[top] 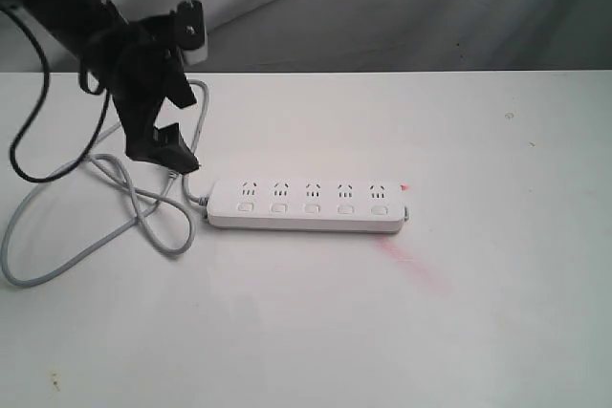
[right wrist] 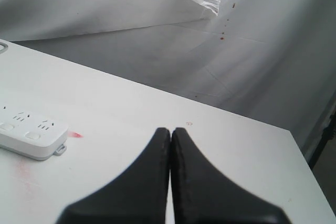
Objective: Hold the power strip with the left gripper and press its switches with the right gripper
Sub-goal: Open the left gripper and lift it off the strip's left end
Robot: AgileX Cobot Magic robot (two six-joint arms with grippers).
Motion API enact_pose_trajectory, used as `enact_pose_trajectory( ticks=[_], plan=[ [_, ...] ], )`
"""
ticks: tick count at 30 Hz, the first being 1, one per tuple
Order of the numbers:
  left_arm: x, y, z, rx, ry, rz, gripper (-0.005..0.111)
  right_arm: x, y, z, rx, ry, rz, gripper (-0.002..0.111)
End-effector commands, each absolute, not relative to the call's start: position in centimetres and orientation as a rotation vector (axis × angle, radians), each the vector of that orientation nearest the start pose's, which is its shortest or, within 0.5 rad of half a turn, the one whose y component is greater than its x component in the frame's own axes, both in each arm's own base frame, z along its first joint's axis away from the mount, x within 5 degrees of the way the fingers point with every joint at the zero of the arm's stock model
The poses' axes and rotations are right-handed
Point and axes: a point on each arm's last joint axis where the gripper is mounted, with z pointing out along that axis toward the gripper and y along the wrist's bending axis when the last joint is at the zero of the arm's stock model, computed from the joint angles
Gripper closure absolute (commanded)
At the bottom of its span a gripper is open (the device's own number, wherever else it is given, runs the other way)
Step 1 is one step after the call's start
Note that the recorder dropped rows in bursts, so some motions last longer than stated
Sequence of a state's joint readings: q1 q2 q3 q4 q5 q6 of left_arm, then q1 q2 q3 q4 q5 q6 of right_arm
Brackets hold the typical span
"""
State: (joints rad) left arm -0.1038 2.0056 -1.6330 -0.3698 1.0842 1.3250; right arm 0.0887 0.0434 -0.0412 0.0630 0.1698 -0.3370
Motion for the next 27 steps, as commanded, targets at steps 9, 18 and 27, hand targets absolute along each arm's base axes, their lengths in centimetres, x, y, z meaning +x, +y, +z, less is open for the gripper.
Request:
enact_pose_trajectory(
  ticks=[9,18,27],
  plan=[
    [34.4,-6.6,36.0,1.276,2.282,-0.21,0.002,5.8,0.6,20.8,-0.302,1.628,-0.142,0.108],
    [31.9,-8.1,39.5,1.138,2.168,-0.419,0.002,5.8,0.6,20.8,-0.302,1.628,-0.142,0.108],
    [31.7,-8.5,40.0,1.059,2.174,-0.508,0.006,5.8,0.6,20.8,-0.302,1.628,-0.142,0.108]
  ],
)
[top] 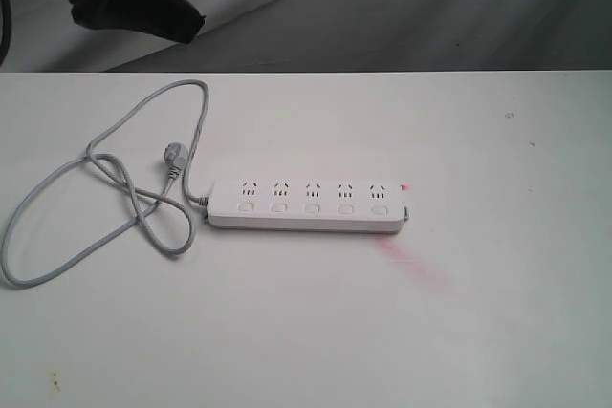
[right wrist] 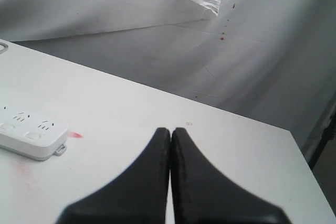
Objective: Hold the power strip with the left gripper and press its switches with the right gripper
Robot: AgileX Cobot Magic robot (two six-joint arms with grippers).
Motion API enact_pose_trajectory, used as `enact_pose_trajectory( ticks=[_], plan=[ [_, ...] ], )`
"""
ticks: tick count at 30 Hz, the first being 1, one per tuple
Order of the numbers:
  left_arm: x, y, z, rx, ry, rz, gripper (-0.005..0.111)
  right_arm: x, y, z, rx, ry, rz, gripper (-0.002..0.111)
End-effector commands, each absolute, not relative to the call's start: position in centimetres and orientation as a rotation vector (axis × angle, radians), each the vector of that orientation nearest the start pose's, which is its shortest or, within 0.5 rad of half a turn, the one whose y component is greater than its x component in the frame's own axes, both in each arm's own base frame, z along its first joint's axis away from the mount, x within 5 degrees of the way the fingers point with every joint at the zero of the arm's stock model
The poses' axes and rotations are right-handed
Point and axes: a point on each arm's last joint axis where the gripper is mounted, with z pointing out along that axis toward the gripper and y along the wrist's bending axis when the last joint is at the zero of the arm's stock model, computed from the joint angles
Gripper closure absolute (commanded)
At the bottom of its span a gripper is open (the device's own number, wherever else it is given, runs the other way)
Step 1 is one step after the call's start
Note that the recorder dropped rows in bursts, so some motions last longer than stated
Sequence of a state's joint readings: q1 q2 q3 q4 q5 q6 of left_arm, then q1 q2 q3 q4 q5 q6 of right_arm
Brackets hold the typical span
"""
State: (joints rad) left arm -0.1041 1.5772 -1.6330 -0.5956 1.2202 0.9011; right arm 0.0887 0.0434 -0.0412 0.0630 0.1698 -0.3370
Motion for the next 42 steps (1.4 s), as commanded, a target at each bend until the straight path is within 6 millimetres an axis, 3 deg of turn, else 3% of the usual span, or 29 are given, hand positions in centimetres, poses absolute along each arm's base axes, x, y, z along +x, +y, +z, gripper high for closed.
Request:
enact_pose_trajectory(
  ticks=[1,3,6,9,10,16,31,36,39,42],
  plan=[
    [31.7,-8.5,40.0,1.053,2.17,-0.522,0.01,5.8,0.6,20.8,-0.302,1.628,-0.142,0.108],
    [31.6,-8.7,40.2,1.042,2.157,-0.556,0.023,5.8,0.6,20.8,-0.302,1.628,-0.142,0.108],
    [31.6,-8.9,40.3,1.034,2.148,-0.58,0.057,5.8,0.6,20.8,-0.302,1.628,-0.142,0.108],
    [31.6,-9.0,40.4,1.028,2.14,-0.598,0.099,5.8,0.6,20.8,-0.302,1.628,-0.142,0.108],
    [31.6,-9.0,40.4,1.029,2.134,-0.606,0.106,5.8,0.6,20.8,-0.302,1.628,-0.142,0.108],
    [31.4,-9.6,41.0,0.964,2.106,-0.727,0.106,5.8,0.6,20.8,-0.302,1.628,-0.142,0.108],
    [31.2,-9.5,41.3,0.953,2.101,-0.733,0.107,5.8,0.6,20.8,-0.302,1.628,-0.142,0.108],
    [28.2,-8.9,44.0,0.916,2.081,-0.645,0.107,5.8,0.6,20.8,-0.302,1.628,-0.142,0.108],
    [25.3,-8.3,46.4,0.912,2.001,-0.553,0.107,5.8,0.6,20.8,-0.302,1.628,-0.142,0.108],
    [23.1,-7.5,48.1,0.801,1.869,-0.441,0.107,5.8,0.6,20.8,-0.302,1.628,-0.142,0.108]
  ],
)
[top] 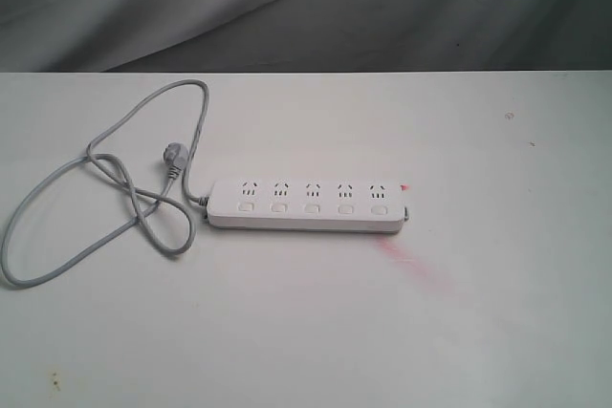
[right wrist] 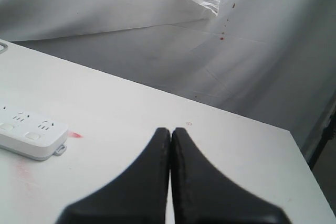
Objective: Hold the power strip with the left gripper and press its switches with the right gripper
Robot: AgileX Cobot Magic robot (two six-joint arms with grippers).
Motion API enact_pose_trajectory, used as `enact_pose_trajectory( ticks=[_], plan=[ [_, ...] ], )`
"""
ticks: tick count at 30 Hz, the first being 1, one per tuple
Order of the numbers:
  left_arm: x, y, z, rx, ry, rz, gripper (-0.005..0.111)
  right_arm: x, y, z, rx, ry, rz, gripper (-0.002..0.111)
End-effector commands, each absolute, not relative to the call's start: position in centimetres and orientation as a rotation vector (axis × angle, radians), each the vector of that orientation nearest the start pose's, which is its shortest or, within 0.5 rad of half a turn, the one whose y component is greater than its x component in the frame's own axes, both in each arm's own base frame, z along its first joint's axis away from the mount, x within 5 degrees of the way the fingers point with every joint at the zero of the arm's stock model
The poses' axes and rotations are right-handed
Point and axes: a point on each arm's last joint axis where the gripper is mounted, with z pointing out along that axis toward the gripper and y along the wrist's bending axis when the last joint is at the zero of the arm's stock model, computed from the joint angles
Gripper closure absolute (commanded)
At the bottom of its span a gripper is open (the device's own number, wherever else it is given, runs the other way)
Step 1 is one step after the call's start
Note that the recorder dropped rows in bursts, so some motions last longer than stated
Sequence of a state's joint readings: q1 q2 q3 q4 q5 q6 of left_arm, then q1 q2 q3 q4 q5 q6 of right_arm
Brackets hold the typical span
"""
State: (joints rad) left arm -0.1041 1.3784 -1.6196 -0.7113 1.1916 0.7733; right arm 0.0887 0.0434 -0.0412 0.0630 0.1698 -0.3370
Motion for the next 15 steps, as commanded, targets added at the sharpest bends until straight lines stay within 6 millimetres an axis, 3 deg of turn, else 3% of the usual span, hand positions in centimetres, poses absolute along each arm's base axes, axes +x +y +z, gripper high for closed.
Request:
enact_pose_trajectory(
  ticks=[1,4,8,13,15],
  plan=[
    [22.3,-7.2,48.4,0.759,1.829,-0.4,0.107,5.8,0.6,20.8,-0.302,1.628,-0.142,0.108],
    [20.0,-6.2,48.2,0.662,1.743,-0.302,0.107,5.8,0.6,20.8,-0.302,1.628,-0.142,0.108],
    [16.1,-5.0,46.5,0.56,1.655,-0.222,0.107,5.8,0.6,20.8,-0.302,1.628,-0.142,0.108],
    [8.0,-3.7,41.4,0.487,1.544,-0.173,0.107,5.8,0.6,20.8,-0.302,1.628,-0.142,0.108],
    [6.0,-3.4,39.4,0.485,1.522,-0.16,0.107,5.8,0.6,20.8,-0.302,1.628,-0.142,0.108]
  ],
)
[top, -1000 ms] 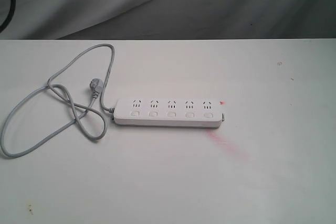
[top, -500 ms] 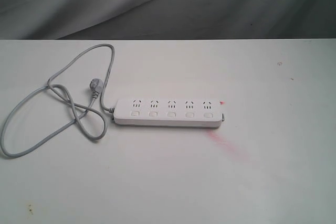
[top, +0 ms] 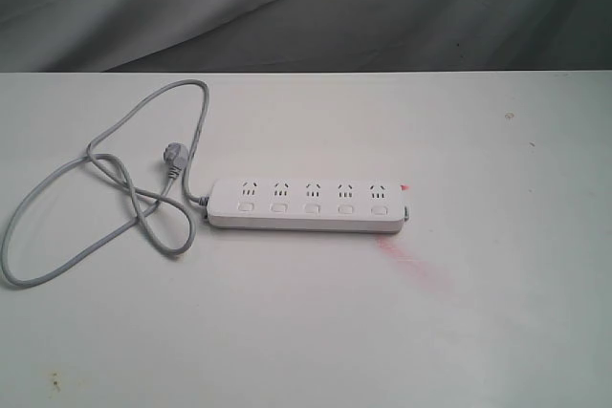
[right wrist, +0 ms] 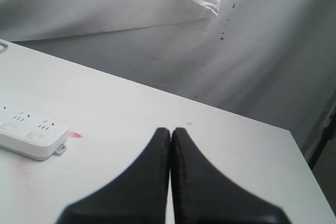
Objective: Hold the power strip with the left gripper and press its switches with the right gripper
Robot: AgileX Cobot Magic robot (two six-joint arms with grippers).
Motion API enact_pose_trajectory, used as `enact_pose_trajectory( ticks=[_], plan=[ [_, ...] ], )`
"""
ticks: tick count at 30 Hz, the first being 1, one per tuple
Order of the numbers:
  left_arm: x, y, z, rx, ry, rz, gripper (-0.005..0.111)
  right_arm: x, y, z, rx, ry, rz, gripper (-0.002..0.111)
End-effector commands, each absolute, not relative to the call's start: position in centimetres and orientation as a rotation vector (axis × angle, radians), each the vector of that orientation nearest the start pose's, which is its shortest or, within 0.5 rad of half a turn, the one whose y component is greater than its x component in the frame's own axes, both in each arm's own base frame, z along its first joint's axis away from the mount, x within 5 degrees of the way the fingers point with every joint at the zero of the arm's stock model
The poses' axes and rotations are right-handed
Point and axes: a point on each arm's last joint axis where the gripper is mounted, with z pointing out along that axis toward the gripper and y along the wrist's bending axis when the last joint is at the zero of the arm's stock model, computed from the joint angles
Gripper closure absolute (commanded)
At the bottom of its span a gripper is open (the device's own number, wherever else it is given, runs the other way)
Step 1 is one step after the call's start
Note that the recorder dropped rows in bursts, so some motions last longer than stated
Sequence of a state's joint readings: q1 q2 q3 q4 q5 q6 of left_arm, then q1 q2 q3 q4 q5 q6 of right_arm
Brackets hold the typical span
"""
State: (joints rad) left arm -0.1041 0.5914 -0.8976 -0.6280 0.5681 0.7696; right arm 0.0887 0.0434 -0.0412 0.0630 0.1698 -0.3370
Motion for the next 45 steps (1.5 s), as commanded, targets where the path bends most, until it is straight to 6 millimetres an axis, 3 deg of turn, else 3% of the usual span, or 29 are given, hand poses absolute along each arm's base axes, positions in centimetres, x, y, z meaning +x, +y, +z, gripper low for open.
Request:
enact_pose_trajectory(
  ticks=[1,5,11,14,21,28,45],
  plan=[
    [5.5,-3.3,38.7,0.485,1.518,-0.159,0.107,5.8,0.6,20.8,-0.302,1.628,-0.142,0.108],
    [4.4,-3.4,34.6,0.484,1.56,-0.196,0.107,5.8,0.6,20.8,-0.302,1.628,-0.142,0.108],
    [5.8,-3.8,29.9,0.416,1.69,-0.325,0.107,5.8,0.6,20.8,-0.302,1.628,-0.142,0.108],
    [6.8,-3.0,27.2,0.342,1.706,-0.241,0.107,5.8,0.6,20.8,-0.302,1.628,-0.142,0.108],
    [6.3,-1.3,24.4,0.316,1.644,0.03,0.107,5.8,0.6,20.8,-0.302,1.628,-0.142,0.108],
    [5.9,-0.9,19.4,0.237,1.721,-0.001,0.107,5.8,0.6,20.8,-0.302,1.628,-0.142,0.108],
    [5.5,-1.0,18.7,0.235,1.769,-0.027,0.106,5.8,0.6,20.8,-0.302,1.628,-0.142,0.108]
  ],
)
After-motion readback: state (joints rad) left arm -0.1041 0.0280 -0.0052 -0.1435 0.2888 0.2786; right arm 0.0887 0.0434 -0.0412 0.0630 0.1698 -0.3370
